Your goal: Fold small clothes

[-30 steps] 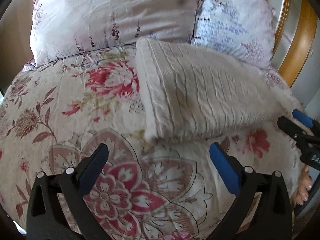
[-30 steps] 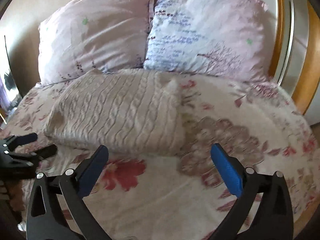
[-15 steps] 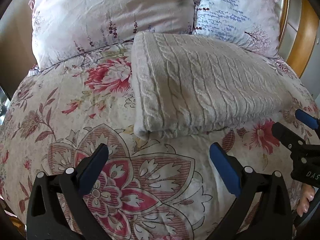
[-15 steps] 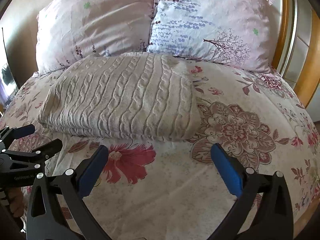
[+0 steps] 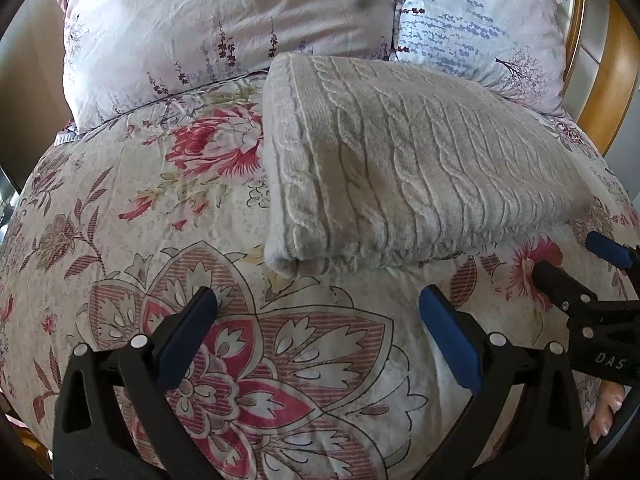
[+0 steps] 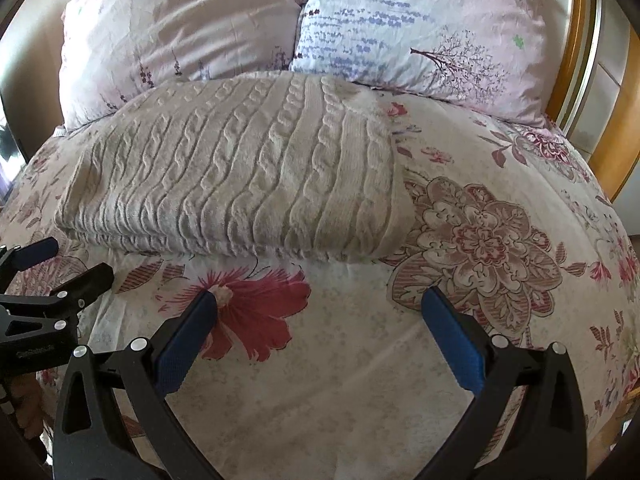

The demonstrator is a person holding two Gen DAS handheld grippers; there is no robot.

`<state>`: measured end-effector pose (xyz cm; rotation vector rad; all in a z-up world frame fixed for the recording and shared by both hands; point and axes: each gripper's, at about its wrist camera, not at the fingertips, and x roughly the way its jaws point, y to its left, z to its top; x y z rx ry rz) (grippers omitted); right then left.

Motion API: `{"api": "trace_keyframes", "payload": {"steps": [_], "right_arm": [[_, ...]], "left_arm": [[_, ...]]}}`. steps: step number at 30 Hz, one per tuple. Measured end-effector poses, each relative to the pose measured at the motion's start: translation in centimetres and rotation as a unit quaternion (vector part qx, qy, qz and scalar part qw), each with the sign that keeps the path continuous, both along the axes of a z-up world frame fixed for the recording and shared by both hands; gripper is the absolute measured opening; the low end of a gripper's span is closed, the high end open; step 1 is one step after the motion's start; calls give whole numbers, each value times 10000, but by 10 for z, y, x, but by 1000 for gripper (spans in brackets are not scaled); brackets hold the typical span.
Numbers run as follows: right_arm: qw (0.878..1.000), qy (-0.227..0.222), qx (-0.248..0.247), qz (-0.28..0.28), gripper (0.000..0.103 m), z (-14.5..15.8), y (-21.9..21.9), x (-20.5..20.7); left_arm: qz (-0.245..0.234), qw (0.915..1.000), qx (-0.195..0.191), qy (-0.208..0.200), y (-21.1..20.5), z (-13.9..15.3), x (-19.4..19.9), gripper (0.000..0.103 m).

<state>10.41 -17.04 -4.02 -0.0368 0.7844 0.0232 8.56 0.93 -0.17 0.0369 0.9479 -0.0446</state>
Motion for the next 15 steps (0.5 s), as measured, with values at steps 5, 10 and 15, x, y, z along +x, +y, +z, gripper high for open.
{"api": "trace_keyframes", "payload": {"steps": [5,10,15], "right_arm": [[10000,87,35,-20,102,-2,1,2],[9999,94,49,2,102,-2,0,3],[9999,88,52,-2,102,-3,1,3]], "left_arm": [[-10,10000,-1,1,0,0,1,101],[-10,10000,-5,2,0,0,1,101],[-6,10000,-4,-1,0,0,1,101]]}}
